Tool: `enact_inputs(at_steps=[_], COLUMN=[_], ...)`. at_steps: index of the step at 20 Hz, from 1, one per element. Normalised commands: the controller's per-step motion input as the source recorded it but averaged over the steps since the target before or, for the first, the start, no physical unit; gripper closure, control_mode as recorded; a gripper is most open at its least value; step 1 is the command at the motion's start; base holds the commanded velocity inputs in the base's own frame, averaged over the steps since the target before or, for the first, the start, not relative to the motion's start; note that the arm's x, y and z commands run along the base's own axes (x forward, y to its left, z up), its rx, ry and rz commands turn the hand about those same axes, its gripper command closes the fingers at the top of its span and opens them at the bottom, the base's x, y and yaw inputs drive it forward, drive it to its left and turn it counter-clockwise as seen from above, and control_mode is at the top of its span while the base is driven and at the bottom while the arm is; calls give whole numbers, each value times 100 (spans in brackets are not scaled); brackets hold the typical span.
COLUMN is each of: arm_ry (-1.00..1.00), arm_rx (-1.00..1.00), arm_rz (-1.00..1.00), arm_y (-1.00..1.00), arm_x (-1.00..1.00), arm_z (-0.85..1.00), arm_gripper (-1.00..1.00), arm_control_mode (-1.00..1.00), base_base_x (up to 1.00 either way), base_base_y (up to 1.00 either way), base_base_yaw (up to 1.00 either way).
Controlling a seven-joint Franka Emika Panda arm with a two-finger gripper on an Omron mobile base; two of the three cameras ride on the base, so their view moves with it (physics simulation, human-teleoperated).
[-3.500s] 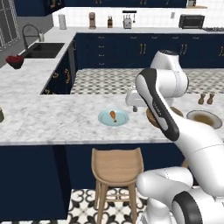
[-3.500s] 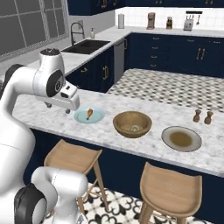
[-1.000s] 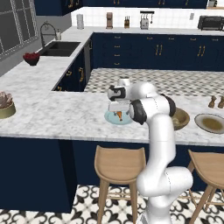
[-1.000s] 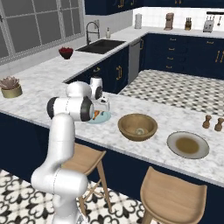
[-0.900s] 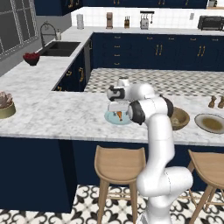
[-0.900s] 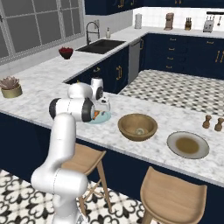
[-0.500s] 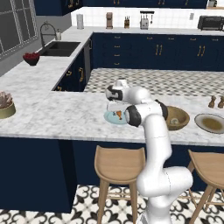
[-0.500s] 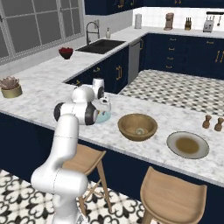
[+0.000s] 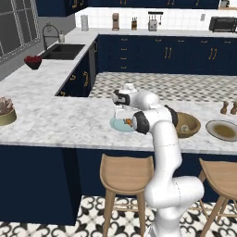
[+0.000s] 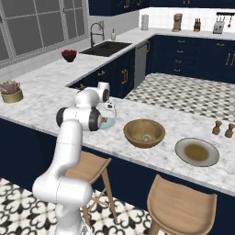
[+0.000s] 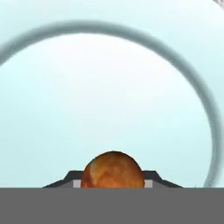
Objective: Pick the chicken drumstick and mushroom from their plates and place them in the bowl. Then put the bowl in the fridge.
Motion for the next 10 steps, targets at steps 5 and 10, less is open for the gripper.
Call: enact_inputs(at_steps=[5, 10], arm_ry=[-9, -23], arm_rx=[1, 2], arm_rz=[0, 0], arm_y=[-39, -45], arm_x=[-93, -100], arm_z=[38, 59], arm_gripper=[100, 100], arm_control_mode=[-100, -100], base_base_x=[0, 0], base_base_y=[0, 0], base_base_yaw=[0, 0])
